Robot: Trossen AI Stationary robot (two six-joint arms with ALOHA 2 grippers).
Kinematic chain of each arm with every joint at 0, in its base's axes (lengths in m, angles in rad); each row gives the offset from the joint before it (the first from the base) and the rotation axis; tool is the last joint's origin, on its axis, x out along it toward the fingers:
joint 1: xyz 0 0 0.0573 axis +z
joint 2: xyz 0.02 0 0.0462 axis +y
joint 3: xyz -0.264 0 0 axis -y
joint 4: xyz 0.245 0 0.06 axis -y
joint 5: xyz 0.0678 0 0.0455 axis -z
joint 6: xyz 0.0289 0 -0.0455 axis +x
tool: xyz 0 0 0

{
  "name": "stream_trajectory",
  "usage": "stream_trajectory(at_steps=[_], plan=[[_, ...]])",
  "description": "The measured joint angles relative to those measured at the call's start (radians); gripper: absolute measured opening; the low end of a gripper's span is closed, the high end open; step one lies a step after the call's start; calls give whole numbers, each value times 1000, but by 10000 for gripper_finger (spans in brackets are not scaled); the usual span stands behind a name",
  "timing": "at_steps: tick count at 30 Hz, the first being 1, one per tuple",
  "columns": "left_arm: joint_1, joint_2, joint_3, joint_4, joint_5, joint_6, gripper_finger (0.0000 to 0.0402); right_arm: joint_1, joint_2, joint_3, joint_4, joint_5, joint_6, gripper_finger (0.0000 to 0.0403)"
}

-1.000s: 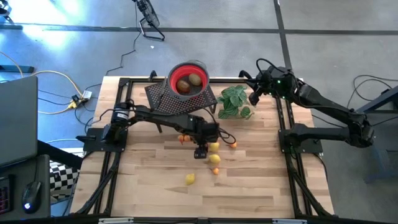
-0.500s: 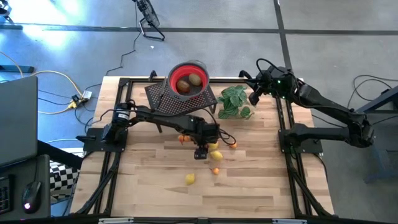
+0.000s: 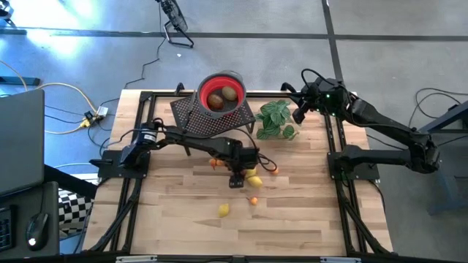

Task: Pick & Place Fruit
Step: Put the bottom red pomegranate into the red basket on the shelf

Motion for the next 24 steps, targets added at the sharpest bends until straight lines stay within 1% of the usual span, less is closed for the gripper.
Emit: stream_trajectory(at_steps=[19,21,24], plan=[[0,16,-1,-20,0,-26,278,0,0,0,-5,0,0,50],[0,16,-1,-21,0,-26,272,0,0,0,-5,0,0,50],[0,15,-1,-20,0,-26,253,0,0,0,-5,0,0,50]])
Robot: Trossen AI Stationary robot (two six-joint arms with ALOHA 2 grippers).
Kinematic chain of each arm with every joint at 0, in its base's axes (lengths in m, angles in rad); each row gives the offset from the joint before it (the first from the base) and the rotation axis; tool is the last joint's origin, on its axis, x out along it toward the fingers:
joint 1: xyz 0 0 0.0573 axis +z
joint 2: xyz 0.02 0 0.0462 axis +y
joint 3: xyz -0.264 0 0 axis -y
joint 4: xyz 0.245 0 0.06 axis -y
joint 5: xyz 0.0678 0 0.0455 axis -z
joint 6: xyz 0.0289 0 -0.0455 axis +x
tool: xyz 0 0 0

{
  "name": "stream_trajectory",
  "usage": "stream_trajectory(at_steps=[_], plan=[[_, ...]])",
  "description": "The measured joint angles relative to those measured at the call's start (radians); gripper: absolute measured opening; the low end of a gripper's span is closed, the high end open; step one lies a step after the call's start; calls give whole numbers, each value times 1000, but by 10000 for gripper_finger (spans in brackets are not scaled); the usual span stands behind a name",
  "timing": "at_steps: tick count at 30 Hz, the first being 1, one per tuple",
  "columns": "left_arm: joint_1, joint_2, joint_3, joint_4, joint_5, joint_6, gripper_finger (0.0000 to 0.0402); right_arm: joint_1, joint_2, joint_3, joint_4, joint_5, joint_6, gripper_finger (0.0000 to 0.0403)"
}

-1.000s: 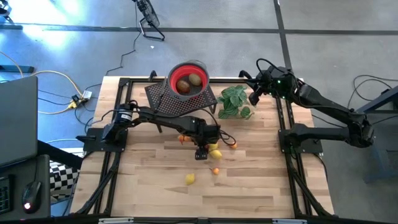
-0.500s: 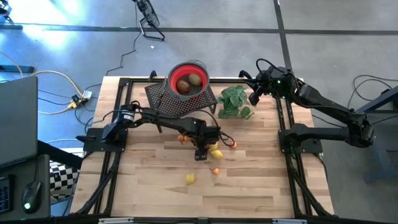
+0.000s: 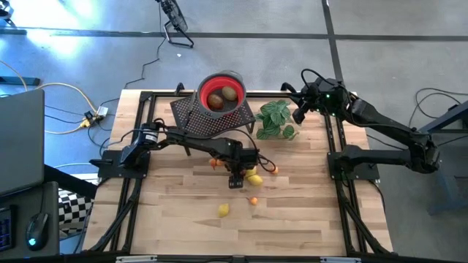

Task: Pick & Place Fruit
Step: Put the bottom red pomegranate into the red basket on the shelf

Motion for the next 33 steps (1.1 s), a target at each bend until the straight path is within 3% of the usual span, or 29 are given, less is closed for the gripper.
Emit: stream_trajectory(at_steps=[5,21,33], plan=[[0,0,0,0,0,0,224,0,0,0,0,0,0,50],[0,0,0,7,-3,-73,235,0,0,0,0,0,0,50],[14,-1,0,0,9,-44,210,0,0,0,0,0,4,50]])
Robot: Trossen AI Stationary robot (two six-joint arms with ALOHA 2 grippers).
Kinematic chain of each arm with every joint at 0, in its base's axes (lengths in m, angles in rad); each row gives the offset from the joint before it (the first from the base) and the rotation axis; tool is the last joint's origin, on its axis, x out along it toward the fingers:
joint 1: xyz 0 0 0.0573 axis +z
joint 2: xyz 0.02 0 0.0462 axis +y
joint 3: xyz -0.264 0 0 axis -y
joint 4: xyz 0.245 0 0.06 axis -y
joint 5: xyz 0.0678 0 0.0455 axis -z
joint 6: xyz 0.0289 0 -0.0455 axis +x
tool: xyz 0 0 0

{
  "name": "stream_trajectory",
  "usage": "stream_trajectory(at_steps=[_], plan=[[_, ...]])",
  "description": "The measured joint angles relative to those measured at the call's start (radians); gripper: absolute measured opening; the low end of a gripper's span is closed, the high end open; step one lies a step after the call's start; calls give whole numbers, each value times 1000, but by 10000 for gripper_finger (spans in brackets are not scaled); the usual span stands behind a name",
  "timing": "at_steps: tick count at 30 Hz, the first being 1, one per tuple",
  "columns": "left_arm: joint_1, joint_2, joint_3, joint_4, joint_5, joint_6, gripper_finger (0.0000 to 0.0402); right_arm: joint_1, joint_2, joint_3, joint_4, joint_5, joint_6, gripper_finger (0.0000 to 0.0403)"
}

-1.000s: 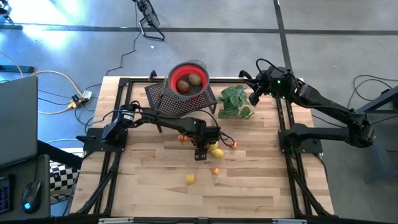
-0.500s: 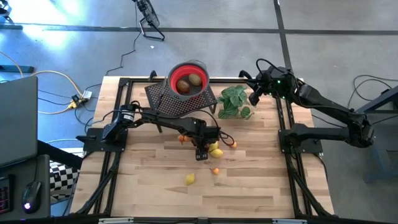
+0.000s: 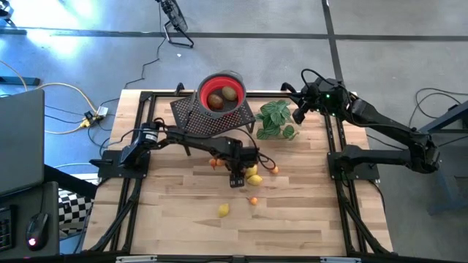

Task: Pick & Place Fruit
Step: Put the bottom red pomegranate into the red basket on the shelf

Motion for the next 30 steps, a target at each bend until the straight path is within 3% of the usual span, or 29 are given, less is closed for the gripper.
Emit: stream_trajectory(at_steps=[13,30], plan=[[60,-82,1,-27,23,0,208,0,0,-1,0,0,0,50],[205,-409,1,40,2,-55,207,0,0,-1,1,0,0,50]])
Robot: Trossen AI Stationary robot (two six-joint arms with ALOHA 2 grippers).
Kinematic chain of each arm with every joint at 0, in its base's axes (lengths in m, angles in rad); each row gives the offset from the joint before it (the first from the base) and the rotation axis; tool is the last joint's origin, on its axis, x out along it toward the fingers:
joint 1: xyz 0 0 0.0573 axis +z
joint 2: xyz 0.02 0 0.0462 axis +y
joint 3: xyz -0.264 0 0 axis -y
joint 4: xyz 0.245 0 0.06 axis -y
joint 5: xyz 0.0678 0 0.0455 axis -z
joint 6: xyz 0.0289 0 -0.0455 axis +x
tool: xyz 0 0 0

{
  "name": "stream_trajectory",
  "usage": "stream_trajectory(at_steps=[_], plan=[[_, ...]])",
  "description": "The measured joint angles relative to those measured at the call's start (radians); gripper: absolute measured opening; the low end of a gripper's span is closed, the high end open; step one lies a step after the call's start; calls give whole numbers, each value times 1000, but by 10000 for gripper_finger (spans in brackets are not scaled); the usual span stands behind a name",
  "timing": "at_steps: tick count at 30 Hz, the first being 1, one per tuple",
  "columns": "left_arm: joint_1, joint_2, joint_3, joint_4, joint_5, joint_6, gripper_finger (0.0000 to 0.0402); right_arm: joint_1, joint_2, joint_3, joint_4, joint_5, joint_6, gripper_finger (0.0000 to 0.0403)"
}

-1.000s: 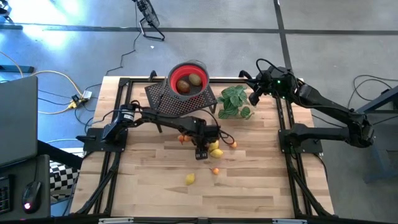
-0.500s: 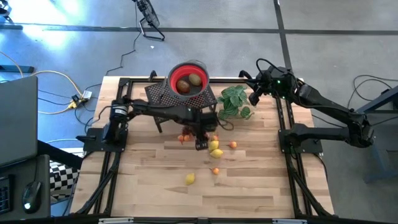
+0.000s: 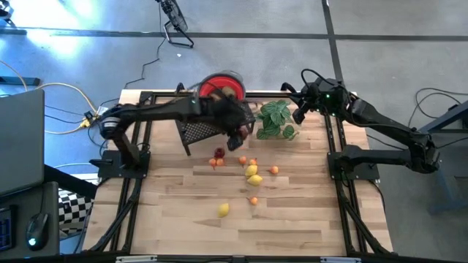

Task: Pick & Place Fruit
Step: Put the bottom red pomegranate into the red basket on the shelf

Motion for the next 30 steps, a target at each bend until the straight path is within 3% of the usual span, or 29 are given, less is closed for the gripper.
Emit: stream_trajectory(at_steps=[6,14,30], plan=[[37,-124,-1,49,-70,-32,207,0,0,0,0,0,0,50],[66,-227,-1,49,-248,-45,207,0,0,0,0,0,4,50],[306,-177,0,58,-394,-163,207,0,0,0,1,5,4,50]])
